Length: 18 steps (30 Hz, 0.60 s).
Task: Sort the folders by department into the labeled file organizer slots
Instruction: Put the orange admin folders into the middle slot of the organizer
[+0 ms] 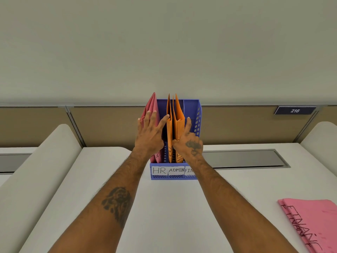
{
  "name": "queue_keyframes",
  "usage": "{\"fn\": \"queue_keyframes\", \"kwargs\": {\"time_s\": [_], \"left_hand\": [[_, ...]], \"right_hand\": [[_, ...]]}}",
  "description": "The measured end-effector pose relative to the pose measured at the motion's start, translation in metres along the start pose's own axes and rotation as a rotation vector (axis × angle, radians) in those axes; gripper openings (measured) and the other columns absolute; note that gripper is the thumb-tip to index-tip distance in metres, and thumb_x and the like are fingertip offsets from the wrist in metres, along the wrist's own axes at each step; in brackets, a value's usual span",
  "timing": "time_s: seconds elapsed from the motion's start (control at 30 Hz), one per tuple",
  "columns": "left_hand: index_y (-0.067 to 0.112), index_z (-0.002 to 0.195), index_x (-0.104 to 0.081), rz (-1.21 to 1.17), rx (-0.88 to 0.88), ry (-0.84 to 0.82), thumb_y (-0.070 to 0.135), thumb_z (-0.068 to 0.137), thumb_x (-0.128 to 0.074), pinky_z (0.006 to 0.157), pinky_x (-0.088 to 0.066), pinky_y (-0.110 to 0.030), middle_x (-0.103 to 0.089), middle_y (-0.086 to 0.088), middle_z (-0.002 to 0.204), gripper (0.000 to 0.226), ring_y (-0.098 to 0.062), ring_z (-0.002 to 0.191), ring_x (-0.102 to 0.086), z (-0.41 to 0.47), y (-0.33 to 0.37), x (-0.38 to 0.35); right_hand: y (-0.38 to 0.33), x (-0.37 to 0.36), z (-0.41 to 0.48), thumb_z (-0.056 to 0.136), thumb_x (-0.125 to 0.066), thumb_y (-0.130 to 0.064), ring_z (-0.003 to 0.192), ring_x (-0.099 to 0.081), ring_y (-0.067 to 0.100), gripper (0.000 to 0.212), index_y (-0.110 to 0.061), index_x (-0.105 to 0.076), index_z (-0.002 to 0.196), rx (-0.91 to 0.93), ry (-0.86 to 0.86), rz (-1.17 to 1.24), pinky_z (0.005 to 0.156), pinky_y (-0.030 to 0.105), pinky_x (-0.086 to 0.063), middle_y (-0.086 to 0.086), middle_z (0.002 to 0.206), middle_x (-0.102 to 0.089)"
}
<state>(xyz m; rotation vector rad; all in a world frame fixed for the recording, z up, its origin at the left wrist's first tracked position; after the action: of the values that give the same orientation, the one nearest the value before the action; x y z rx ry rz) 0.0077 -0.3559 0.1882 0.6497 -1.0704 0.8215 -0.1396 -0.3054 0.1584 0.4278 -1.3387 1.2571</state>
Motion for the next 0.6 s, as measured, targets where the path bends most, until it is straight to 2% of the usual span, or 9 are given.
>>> {"fn": "queue_keyframes", "kwargs": {"time_s": [0.13,0.3,0.37,0.47,0.53,0.6], "left_hand": [[0.032,0.155,0.008,0.008,0.012,0.013,0.016,0.078,-0.063,0.117,0.009,-0.054,0.013,-0.011,0.165,0.106,-0.032,0.151,0.018,-0.016,0.004,0.004],[0.028,0.156,0.012,0.027,0.015,0.002,0.02,0.082,-0.063,0.118,0.007,-0.054,0.02,-0.01,0.165,0.106,-0.031,0.15,0.022,-0.047,0.007,0.012],[0.027,0.156,0.014,0.034,0.012,-0.009,0.021,0.083,-0.062,0.119,0.004,-0.056,0.021,-0.01,0.164,0.106,-0.031,0.15,0.022,-0.06,0.01,0.016],[0.027,0.156,0.015,0.027,0.007,-0.028,0.025,0.085,-0.061,0.119,0.003,-0.057,0.02,-0.01,0.164,0.104,-0.03,0.15,0.022,-0.081,0.017,0.019],[0.028,0.154,0.018,0.023,0.005,-0.038,0.025,0.085,-0.061,0.118,0.006,-0.056,0.021,-0.01,0.164,0.106,-0.03,0.151,0.022,-0.095,0.022,0.019],[0.029,0.154,0.02,0.016,0.001,-0.046,0.026,0.086,-0.061,0.119,0.007,-0.055,0.022,-0.009,0.164,0.106,-0.03,0.151,0.021,-0.107,0.027,0.017]], "right_hand": [[0.008,0.01,-0.017,0.085,-0.063,-0.048,0.091,-0.063,0.022,0.105,-0.02,0.014,0.15,0.02,-0.027,-0.033,0.072,0.034,-0.053,0.009,0.113,-0.063],[0.024,0.02,-0.05,0.094,-0.052,-0.05,0.114,-0.056,0.025,0.082,-0.018,-0.006,0.153,0.219,0.013,-0.054,0.085,0.038,-0.055,0.012,0.13,-0.053],[0.029,0.026,-0.065,0.094,-0.05,-0.052,0.128,-0.046,0.025,0.079,-0.018,-0.009,0.153,0.279,-0.028,-0.049,0.093,0.041,-0.053,0.012,0.141,-0.044],[0.036,0.035,-0.085,0.094,-0.043,-0.057,0.147,-0.016,0.031,0.083,-0.019,-0.002,0.155,0.312,-0.096,-0.13,0.108,0.045,-0.041,0.014,0.16,-0.016],[0.042,0.041,-0.098,0.094,-0.036,-0.063,0.149,-0.001,0.032,0.085,-0.019,0.004,0.155,0.336,-0.093,-0.226,0.114,0.048,-0.032,0.015,0.162,0.001],[0.05,0.046,-0.112,0.092,-0.029,-0.067,0.149,0.005,0.031,0.085,-0.021,0.008,0.154,0.33,-0.089,-0.262,0.117,0.05,-0.024,0.014,0.162,0.01]]}}
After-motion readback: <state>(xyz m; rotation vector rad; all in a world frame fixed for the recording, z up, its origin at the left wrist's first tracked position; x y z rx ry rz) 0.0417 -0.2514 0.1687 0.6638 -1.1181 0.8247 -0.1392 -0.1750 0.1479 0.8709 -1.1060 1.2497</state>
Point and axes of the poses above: each hand's wrist, its own z-axis towards the middle knuckle, its own x-axis out of the back of the hand, y = z × x, the point moved 1 cm from there along z, towards the middle knuckle
